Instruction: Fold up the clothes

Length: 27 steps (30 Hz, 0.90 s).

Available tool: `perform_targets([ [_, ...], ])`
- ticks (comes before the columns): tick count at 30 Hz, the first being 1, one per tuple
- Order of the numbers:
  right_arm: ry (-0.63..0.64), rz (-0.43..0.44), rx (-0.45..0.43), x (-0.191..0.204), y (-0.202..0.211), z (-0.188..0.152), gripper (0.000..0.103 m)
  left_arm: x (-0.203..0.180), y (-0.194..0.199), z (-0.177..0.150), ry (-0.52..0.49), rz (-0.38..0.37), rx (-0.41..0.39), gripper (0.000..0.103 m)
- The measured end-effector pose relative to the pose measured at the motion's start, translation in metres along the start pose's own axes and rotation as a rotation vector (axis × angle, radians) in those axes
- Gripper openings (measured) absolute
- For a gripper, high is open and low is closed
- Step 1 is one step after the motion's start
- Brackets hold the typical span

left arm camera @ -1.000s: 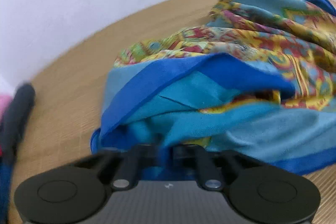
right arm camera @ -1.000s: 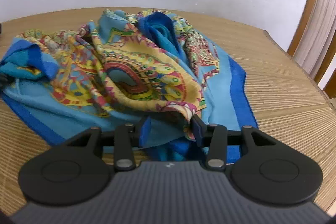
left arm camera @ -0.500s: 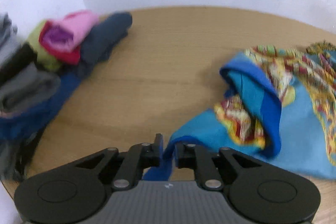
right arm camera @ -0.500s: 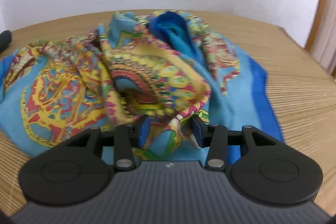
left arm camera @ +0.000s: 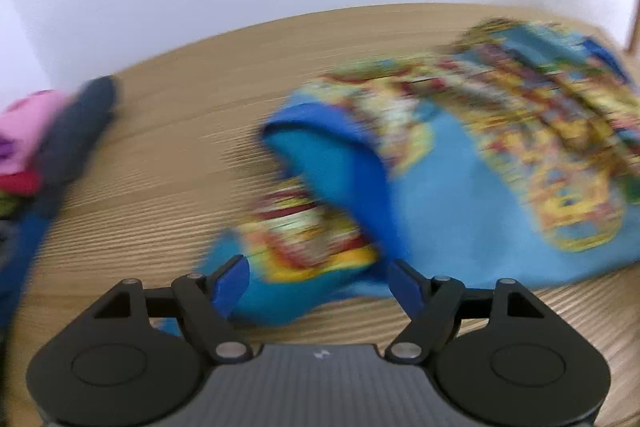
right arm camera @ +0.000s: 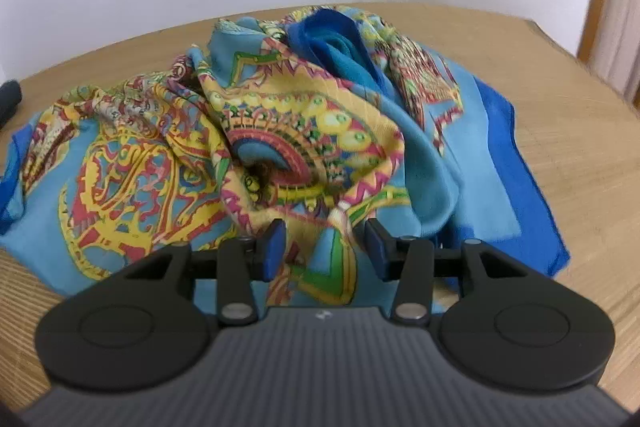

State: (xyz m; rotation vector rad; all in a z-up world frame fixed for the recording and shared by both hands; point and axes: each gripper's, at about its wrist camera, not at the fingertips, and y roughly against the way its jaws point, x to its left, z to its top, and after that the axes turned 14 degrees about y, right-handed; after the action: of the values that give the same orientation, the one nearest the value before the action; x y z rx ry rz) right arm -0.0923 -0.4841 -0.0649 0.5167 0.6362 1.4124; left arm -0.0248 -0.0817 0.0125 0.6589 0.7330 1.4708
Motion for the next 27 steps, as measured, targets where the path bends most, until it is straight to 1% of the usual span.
perform_targets([
  [2,-0.038,-0.001,0.008,0.002,0.002,-0.003,0.046,-0.016,-0.015,0.002,-0.008,-0.039,0.026,0.080],
  [3,-0.058,-0.002,0.012,0.003,0.002,-0.005,0.046,-0.023,-0.025,0.002,-0.017,-0.038,0.040,0.080],
  [4,-0.075,-0.002,0.015,0.004,0.003,-0.006,0.046,-0.024,-0.032,0.004,-0.024,-0.011,0.041,0.078],
  [5,-0.090,-0.003,0.018,0.004,0.005,-0.007,0.046,-0.022,-0.038,0.005,-0.030,0.026,0.038,0.066],
  [6,-0.099,-0.006,0.019,0.005,0.006,-0.009,0.046,-0.021,-0.044,0.007,-0.036,0.062,0.035,0.052],
  [7,-0.104,-0.012,0.020,0.005,0.008,-0.010,0.046,-0.019,-0.049,0.008,-0.041,0.099,0.032,0.041],
  [8,-0.107,-0.018,0.021,0.006,0.009,-0.011,0.046,-0.009,-0.052,0.012,-0.029,0.150,0.032,0.020],
  [9,-0.109,-0.025,0.022,0.006,0.010,-0.012,0.046,0.009,-0.050,0.018,0.011,0.203,0.022,0.018],
  [11,-0.121,-0.039,0.025,0.004,0.010,-0.015,0.046,0.053,-0.046,0.031,0.114,0.307,-0.004,0.019],
  [14,-0.148,-0.049,0.035,0.005,0.007,-0.018,0.046,0.123,-0.039,0.044,0.259,0.480,-0.020,0.030],
  [15,-0.155,-0.053,0.039,0.007,0.006,-0.019,0.046,0.144,-0.037,0.047,0.301,0.539,-0.024,0.030],
  [16,-0.157,-0.054,0.043,0.010,0.004,-0.019,0.046,0.159,-0.035,0.049,0.322,0.565,-0.026,0.031],
  [17,-0.154,-0.055,0.046,0.012,0.002,-0.019,0.046,0.171,-0.031,0.049,0.332,0.576,-0.025,0.041],
  [18,-0.150,-0.057,0.048,0.014,0.000,-0.018,0.048,0.180,-0.026,0.048,0.339,0.557,-0.020,0.051],
  [20,-0.141,-0.057,0.051,0.019,-0.003,-0.014,0.053,0.184,-0.018,0.042,0.333,0.480,-0.007,0.059],
  [21,-0.139,-0.053,0.050,0.022,-0.004,-0.012,0.059,0.184,-0.013,0.037,0.315,0.432,0.002,0.064],
  [22,-0.142,-0.048,0.048,0.025,-0.003,-0.010,0.061,0.183,-0.009,0.030,0.299,0.396,0.010,0.066],
  [23,-0.148,-0.043,0.046,0.026,-0.002,-0.009,0.061,0.180,-0.006,0.022,0.283,0.366,0.017,0.070],
  [26,-0.176,-0.034,0.054,0.028,-0.001,-0.009,0.060,0.169,-0.002,-0.006,0.231,0.301,0.040,0.072],
  [27,-0.190,-0.038,0.062,0.029,-0.001,-0.010,0.060,0.167,-0.003,-0.012,0.202,0.295,0.043,0.072],
])
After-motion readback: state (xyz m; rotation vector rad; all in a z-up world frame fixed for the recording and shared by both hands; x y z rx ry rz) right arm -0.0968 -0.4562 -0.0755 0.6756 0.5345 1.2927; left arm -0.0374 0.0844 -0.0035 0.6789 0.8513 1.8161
